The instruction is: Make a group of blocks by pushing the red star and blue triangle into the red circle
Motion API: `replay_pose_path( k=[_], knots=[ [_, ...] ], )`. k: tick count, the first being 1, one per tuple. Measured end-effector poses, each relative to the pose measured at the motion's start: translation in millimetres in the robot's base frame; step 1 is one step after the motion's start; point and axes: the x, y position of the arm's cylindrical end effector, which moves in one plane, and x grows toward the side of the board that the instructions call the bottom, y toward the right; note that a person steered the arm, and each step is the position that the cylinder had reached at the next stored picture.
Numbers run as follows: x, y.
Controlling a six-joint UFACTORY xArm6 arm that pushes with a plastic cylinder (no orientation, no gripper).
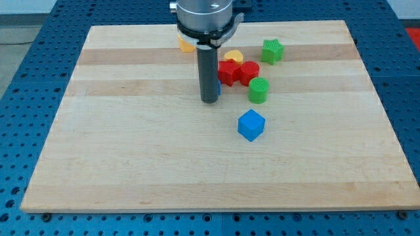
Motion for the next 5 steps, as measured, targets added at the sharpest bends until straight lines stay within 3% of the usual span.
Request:
replay_pose_path(
  k=[2, 5],
  knots=[
    [5.8, -54.2],
    [-19.4, -9.4]
  ],
)
